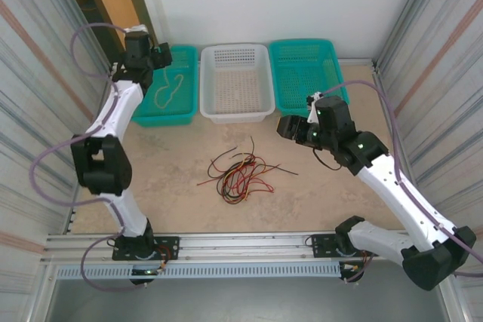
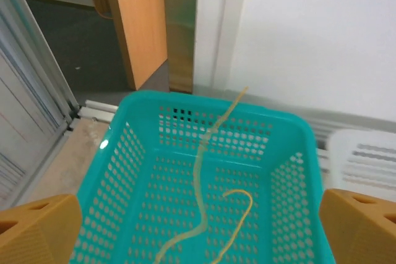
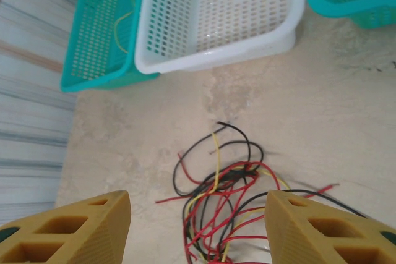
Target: Untangle the cables
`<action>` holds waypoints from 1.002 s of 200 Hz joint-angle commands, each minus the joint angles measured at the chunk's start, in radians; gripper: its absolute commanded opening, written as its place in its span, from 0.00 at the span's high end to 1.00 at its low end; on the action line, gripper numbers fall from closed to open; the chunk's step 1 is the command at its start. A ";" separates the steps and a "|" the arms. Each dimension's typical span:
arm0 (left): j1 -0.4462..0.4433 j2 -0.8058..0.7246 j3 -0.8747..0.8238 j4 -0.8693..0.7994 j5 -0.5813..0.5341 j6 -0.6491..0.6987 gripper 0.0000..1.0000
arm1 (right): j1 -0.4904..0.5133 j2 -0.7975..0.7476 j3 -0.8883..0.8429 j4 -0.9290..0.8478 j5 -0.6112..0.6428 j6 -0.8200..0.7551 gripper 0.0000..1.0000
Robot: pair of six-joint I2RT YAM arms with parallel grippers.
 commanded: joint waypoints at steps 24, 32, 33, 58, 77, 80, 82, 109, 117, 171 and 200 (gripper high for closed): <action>-0.141 -0.363 -0.237 -0.050 0.243 -0.203 0.01 | 0.063 0.076 -0.023 -0.069 0.112 0.035 0.41; -0.158 -0.415 -0.288 -0.082 0.299 -0.218 0.01 | 0.075 0.094 -0.022 -0.082 0.126 0.035 0.41; -0.161 -0.420 -0.295 -0.087 0.304 -0.220 0.01 | 0.077 0.096 -0.021 -0.083 0.129 0.035 0.41; -0.256 -0.588 -0.495 -0.143 0.420 -0.197 0.11 | 0.111 0.153 -0.019 -0.115 0.154 0.029 0.41; -0.346 -0.692 -0.622 -0.209 0.452 -0.172 0.20 | 0.143 0.205 -0.018 -0.112 0.160 0.021 0.41; -0.358 -0.705 -0.639 -0.221 0.454 -0.174 0.22 | 0.148 0.216 -0.016 -0.111 0.163 0.021 0.41; -0.366 -0.713 -0.651 -0.229 0.455 -0.179 0.22 | 0.151 0.224 -0.015 -0.109 0.163 0.021 0.40; -0.428 -0.784 -0.818 -0.243 0.529 -0.284 0.33 | 0.199 0.359 0.037 -0.106 0.161 0.038 0.40; -0.436 -0.788 -0.853 -0.242 0.545 -0.304 0.38 | 0.218 0.403 0.060 -0.111 0.172 0.044 0.42; -0.437 -0.796 -0.926 -0.250 0.520 -0.393 0.52 | 0.292 0.666 0.239 -0.084 0.150 -0.002 0.52; -0.438 -0.768 -0.910 -0.232 0.535 -0.393 0.48 | 0.266 0.799 0.316 -0.089 0.146 -0.036 0.52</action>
